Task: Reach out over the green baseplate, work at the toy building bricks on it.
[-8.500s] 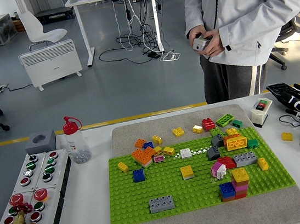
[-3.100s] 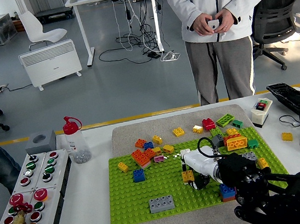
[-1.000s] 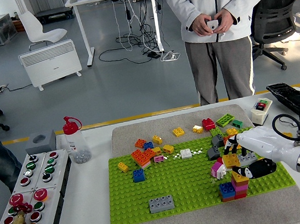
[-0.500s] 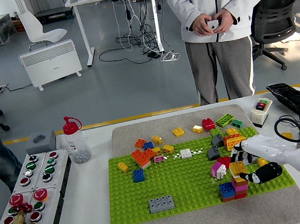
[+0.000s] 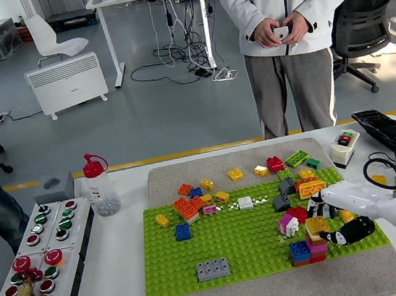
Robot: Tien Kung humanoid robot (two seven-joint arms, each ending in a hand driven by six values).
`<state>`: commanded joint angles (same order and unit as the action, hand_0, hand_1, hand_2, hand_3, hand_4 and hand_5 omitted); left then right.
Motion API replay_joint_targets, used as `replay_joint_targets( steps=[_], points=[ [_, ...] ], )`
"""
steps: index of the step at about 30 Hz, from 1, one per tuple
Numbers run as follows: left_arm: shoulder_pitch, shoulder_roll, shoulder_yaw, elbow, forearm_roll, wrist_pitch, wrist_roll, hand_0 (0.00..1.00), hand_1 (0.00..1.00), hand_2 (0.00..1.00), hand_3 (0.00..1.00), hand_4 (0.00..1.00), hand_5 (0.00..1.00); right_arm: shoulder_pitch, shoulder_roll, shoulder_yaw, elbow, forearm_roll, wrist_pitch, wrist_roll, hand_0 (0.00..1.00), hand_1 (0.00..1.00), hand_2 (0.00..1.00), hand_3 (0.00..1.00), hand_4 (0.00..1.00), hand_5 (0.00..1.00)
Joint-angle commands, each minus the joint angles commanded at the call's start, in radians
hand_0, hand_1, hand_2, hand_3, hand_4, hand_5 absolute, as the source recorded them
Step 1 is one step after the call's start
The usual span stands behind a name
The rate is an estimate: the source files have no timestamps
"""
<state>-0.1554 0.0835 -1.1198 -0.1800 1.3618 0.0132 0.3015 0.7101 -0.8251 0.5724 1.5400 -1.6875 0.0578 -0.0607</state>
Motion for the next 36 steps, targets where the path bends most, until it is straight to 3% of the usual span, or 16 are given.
replay_joint_targets(
  steps=[24, 36],
  points=[
    [0.000, -0.001, 0.004, 0.000, -0.006, -0.001, -0.002, 0.679, 0.693, 0.680, 0.612, 0.352, 0.998, 0.005, 0.002, -0.002, -0.022, -0.020, 0.013, 0.001, 0.527, 0.518, 0.538, 0.518, 0.539, 0.163],
    [0.000, 0.000, 0.005, 0.000, -0.007, -0.001, -0.002, 0.679, 0.693, 0.680, 0.611, 0.352, 0.998, 0.006, 0.005, -0.002, -0.026, -0.024, 0.028, -0.012, 0.545, 0.591, 0.588, 0.523, 0.541, 0.159]
  ],
)
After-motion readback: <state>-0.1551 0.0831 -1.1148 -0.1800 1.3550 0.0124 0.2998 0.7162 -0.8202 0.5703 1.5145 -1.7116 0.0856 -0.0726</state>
